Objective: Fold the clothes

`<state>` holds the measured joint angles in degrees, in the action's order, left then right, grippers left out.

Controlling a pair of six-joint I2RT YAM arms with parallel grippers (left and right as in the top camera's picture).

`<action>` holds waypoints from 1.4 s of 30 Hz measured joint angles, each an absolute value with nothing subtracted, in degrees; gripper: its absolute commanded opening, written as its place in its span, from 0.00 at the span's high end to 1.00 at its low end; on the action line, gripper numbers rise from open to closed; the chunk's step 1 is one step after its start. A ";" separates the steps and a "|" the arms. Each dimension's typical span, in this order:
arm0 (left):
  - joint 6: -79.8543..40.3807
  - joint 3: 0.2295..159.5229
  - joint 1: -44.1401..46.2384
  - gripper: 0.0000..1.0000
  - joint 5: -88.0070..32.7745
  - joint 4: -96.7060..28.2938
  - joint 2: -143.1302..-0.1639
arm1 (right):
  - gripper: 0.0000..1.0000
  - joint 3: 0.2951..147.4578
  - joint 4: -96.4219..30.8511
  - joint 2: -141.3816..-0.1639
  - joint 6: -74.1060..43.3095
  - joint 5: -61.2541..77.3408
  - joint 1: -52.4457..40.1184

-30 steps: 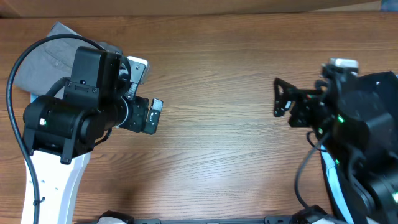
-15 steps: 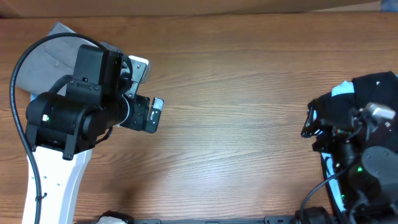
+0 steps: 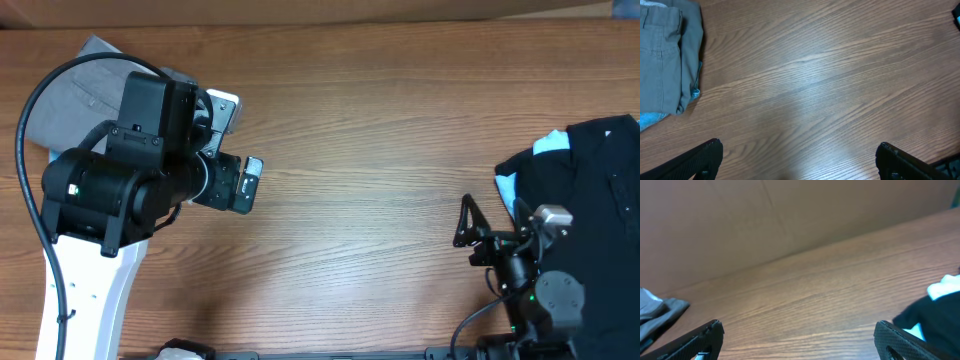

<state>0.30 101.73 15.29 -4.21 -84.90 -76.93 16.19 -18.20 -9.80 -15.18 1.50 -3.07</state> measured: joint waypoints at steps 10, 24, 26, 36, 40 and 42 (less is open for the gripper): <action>0.27 101.73 15.29 0.00 -4.23 -84.88 -76.95 | 0.00 7.46 -10.04 -0.84 -15.18 2.57 -2.61; 0.27 101.73 15.29 0.00 -4.23 -84.88 -76.95 | 0.00 1.04 -4.67 -0.73 -15.16 2.57 -2.59; 0.27 101.73 15.29 0.00 -4.23 -84.88 -76.95 | 0.00 1.04 -4.71 -0.73 -15.18 2.57 -2.59; 0.27 101.73 15.29 0.00 -4.23 -84.88 -76.95 | 0.00 1.04 -4.71 -0.73 -15.16 2.57 -2.59; 0.27 101.73 15.29 0.00 -4.23 -84.88 -76.95 | 0.00 1.04 -4.71 -0.73 -15.16 2.57 -2.61; 0.27 101.73 15.29 0.00 -4.23 -84.88 -76.95 | 0.00 1.04 -4.73 -0.73 -15.11 2.57 -2.61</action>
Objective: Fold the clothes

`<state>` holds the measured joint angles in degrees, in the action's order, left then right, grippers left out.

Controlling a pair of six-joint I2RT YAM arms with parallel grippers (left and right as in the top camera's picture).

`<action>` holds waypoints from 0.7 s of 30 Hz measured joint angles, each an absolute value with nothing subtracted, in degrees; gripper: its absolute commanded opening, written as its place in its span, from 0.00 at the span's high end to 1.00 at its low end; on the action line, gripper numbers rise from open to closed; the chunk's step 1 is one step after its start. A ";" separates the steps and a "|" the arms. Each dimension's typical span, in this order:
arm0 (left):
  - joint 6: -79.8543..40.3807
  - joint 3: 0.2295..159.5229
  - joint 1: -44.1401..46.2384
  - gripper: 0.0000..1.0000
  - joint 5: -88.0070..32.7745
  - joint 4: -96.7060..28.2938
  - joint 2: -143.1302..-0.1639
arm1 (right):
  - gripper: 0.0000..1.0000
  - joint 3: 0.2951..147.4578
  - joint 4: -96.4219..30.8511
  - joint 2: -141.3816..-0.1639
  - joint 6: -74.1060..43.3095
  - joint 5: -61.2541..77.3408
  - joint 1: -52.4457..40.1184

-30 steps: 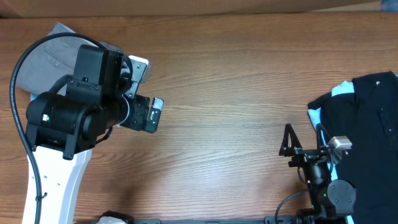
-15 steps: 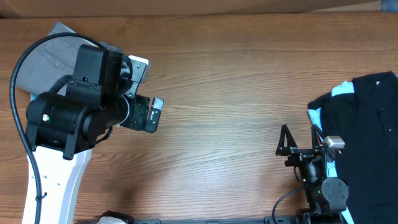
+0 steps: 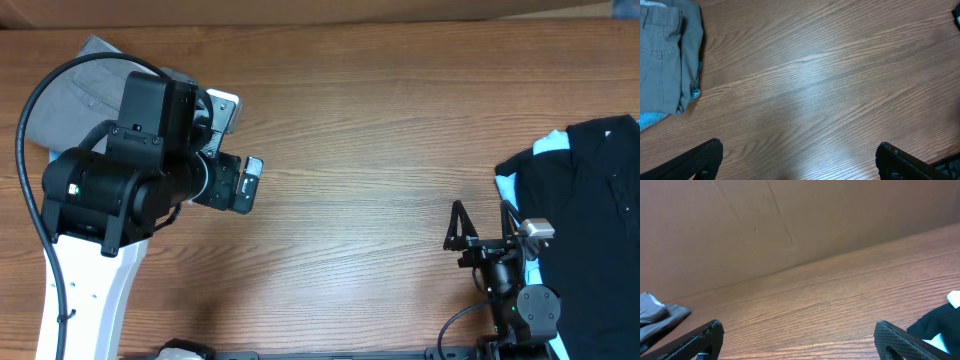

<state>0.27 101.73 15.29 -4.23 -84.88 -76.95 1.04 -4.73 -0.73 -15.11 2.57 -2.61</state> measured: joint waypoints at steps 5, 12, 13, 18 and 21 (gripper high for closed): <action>0.27 101.73 15.29 0.00 -4.23 -84.88 -76.95 | 0.00 1.04 -4.73 -0.73 -15.14 2.59 -2.59; 0.32 101.73 15.29 0.00 -2.79 -86.56 -76.93 | 0.00 1.04 -4.69 -0.73 -15.14 2.55 -2.59; 0.34 101.69 15.29 0.00 -2.26 -85.86 -76.82 | 0.00 1.04 -4.75 -0.73 -15.18 2.57 -2.61; 0.34 95.94 15.29 0.00 -0.75 -68.51 -72.62 | 0.00 1.04 -4.73 -0.73 -15.14 2.57 -2.61; 0.34 87.26 15.27 0.00 -0.56 -56.40 -67.16 | 0.00 1.04 -4.78 -0.73 -15.18 2.61 -2.59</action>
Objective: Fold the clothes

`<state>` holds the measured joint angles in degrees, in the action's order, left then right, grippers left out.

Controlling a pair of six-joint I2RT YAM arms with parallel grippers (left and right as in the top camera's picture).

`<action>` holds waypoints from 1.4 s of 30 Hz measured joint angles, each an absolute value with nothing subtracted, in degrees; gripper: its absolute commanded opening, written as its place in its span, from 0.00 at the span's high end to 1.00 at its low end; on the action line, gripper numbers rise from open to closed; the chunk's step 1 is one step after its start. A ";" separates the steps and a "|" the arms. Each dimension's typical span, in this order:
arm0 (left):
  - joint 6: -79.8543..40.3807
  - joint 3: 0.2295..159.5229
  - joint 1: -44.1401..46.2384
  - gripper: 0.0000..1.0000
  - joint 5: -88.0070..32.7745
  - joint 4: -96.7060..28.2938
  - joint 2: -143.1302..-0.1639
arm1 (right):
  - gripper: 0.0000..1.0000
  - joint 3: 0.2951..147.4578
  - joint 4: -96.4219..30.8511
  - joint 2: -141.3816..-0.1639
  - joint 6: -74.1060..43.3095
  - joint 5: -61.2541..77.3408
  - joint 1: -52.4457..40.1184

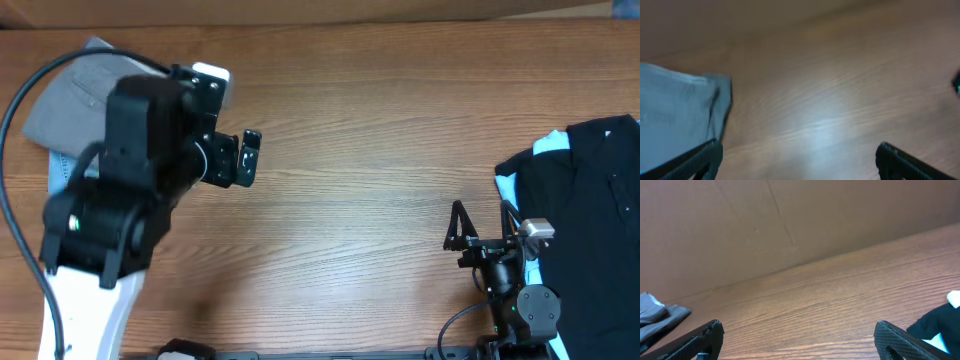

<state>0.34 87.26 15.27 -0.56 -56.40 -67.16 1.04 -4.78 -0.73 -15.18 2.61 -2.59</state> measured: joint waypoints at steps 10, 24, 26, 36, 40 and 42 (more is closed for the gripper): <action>0.34 55.66 11.11 0.00 -2.79 -34.89 -47.20 | 0.00 1.04 -4.73 -0.73 -15.14 2.57 -2.59; -0.62 21.89 6.66 0.00 -3.92 -15.64 -10.63 | 0.00 1.04 -4.75 -0.73 -15.16 2.59 -2.59; -1.89 17.69 5.85 0.00 -4.08 -14.76 -6.17 | 0.00 1.04 -4.80 -0.73 -15.14 2.57 -2.59; -4.40 1.74 4.75 0.00 -5.45 2.63 -0.80 | 0.00 1.04 -4.75 -0.73 -15.14 2.57 -2.61; -4.40 0.45 4.75 0.00 -6.04 0.89 -0.80 | 0.00 1.04 -4.75 -0.73 -15.18 2.57 -2.59; -4.40 0.45 4.78 0.00 -6.22 0.34 -0.73 | 0.00 1.04 -4.71 -0.73 -15.16 2.57 -2.59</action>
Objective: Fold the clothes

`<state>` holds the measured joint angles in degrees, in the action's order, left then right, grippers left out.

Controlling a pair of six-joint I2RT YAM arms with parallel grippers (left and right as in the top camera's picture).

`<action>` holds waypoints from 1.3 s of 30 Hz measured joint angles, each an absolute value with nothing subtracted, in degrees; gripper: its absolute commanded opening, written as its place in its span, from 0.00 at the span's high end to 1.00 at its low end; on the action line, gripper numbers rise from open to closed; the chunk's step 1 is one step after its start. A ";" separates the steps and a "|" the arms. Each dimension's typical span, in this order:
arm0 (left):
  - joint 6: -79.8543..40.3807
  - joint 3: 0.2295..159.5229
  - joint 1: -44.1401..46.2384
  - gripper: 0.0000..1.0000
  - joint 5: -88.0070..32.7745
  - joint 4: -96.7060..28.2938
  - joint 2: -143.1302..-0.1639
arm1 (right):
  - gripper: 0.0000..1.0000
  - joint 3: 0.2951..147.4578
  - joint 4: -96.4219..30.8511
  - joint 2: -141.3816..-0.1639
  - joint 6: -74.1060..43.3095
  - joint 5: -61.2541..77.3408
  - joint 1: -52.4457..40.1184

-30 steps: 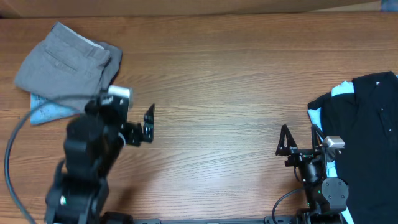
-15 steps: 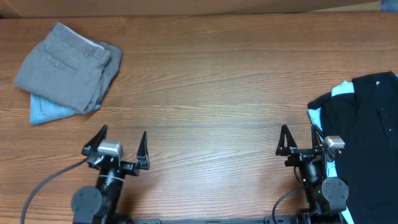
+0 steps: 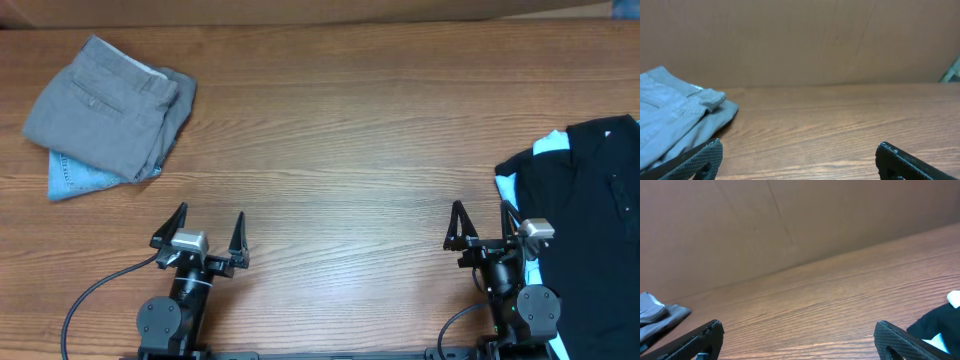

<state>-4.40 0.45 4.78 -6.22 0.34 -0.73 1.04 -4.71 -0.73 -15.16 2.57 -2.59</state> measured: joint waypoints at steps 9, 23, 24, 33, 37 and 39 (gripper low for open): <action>-4.40 0.45 4.78 0.00 -6.46 -3.64 -0.73 | 0.00 1.04 -4.75 -0.73 -15.18 2.57 -2.59; -4.40 0.45 4.78 0.00 -6.46 -3.64 -0.75 | 0.00 1.04 -4.75 -0.73 -15.16 2.57 -2.61; -4.40 0.45 4.78 0.00 -6.46 -3.64 -0.75 | 0.00 1.04 -4.75 -0.73 -15.14 2.57 -2.59; -4.40 0.45 4.78 0.00 -6.46 -3.64 -0.75 | 0.00 1.04 -4.75 -0.73 -15.14 2.55 -2.59; -4.40 0.45 4.78 0.00 -6.46 -3.64 -0.75 | 0.00 1.04 -4.75 -0.73 -15.14 2.57 -2.61; -4.40 0.45 4.78 0.00 -6.46 -3.66 -0.75 | 0.00 1.04 -4.78 -0.73 -15.14 2.57 -2.61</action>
